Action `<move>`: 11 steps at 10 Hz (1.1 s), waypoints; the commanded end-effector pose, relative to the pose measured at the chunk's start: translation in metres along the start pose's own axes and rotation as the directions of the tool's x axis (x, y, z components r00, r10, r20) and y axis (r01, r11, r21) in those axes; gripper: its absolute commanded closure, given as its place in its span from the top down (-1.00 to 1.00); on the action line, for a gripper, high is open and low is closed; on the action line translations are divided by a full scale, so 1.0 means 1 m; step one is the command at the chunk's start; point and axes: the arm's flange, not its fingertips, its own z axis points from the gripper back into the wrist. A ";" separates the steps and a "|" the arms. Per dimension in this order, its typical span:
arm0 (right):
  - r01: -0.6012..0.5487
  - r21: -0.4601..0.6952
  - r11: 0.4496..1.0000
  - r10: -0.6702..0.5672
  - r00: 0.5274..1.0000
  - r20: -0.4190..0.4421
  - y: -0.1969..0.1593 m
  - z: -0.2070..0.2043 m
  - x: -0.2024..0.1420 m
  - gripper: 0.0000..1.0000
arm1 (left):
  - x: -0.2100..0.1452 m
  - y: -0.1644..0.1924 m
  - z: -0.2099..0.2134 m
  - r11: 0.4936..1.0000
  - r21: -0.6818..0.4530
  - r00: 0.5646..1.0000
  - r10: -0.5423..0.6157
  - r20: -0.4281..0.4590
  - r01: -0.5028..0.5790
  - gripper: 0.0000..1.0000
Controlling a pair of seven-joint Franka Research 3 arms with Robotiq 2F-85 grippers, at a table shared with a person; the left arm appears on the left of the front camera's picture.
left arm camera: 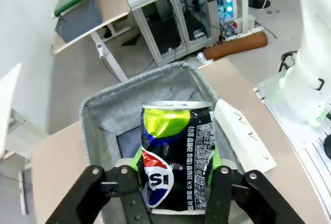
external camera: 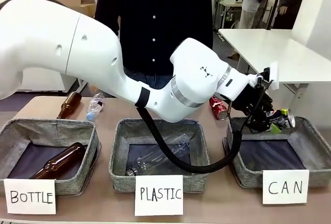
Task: Sort the can waste into the basket.
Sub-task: Pick up the can waste from the table and place it in the right Fabric basket.
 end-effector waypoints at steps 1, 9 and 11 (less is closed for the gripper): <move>0.020 0.002 1.000 -0.020 1.000 0.005 -0.001 0.005 -0.003 1.00 | -0.006 -0.008 0.008 1.000 -0.021 1.000 0.022 0.021 -0.022 1.00; -0.111 0.133 0.985 0.105 0.993 0.057 0.039 0.012 0.017 1.00 | 0.021 -0.071 0.101 0.964 0.005 0.948 0.261 -0.182 -0.265 1.00; -0.146 0.204 0.968 0.150 0.989 -0.007 0.084 -0.022 0.039 1.00 | 0.056 -0.121 0.187 0.899 0.124 0.897 0.432 -0.092 -0.420 1.00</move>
